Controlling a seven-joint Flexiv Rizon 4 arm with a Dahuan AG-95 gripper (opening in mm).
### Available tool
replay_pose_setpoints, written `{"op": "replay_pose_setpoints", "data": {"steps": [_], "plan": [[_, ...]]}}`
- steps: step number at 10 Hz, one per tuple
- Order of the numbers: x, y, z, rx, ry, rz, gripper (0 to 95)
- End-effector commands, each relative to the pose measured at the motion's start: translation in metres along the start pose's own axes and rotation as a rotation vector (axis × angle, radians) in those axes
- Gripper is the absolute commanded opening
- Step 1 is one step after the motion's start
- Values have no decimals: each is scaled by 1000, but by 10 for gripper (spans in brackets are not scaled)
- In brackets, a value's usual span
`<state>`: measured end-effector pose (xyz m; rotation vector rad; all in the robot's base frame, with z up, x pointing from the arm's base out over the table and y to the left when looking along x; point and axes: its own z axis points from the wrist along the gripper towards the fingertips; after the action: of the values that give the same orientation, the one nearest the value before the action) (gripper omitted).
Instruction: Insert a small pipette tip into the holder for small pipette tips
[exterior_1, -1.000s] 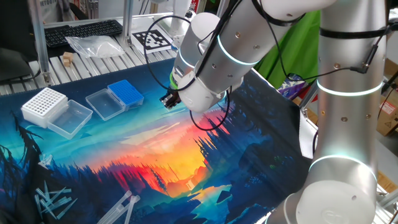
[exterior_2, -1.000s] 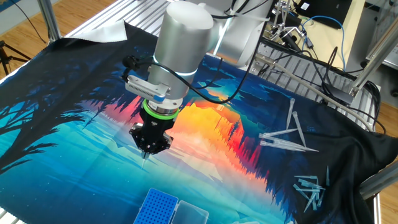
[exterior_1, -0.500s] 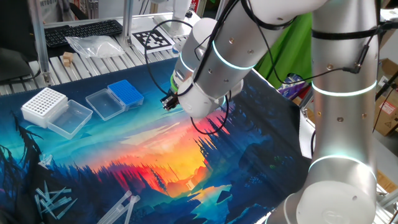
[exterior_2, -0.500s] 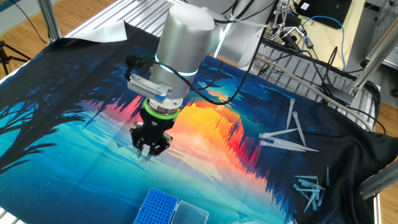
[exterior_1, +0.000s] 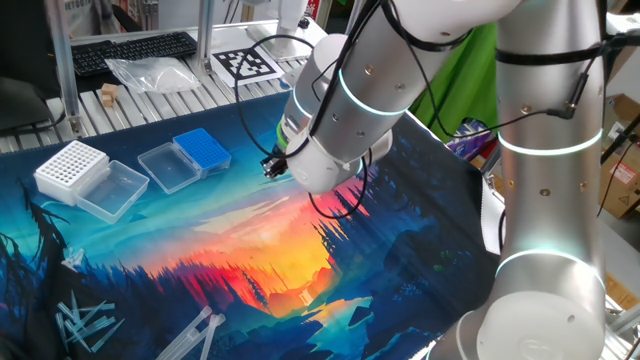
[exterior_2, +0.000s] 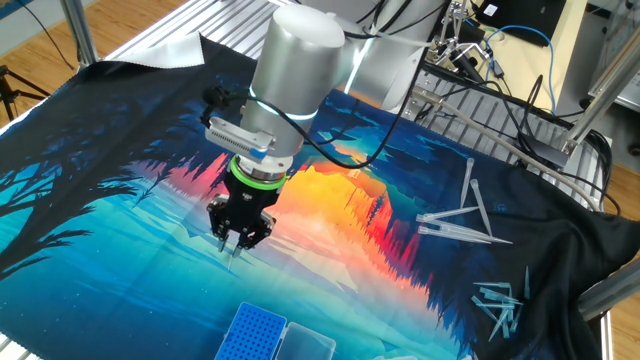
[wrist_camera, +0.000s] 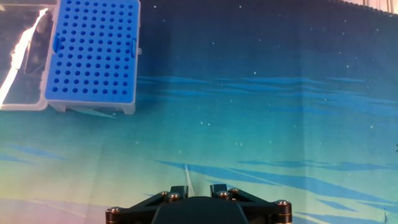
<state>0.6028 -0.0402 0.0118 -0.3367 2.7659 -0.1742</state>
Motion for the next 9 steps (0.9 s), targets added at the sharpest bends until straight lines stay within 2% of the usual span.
{"op": "replay_pose_setpoints", "data": {"steps": [1, 5, 9], "plan": [[0, 0, 1, -1, -1, 2, 190], [0, 0, 2, 4, -24, -1, 190], [1, 2, 3, 2, -23, -13, 190]]}}
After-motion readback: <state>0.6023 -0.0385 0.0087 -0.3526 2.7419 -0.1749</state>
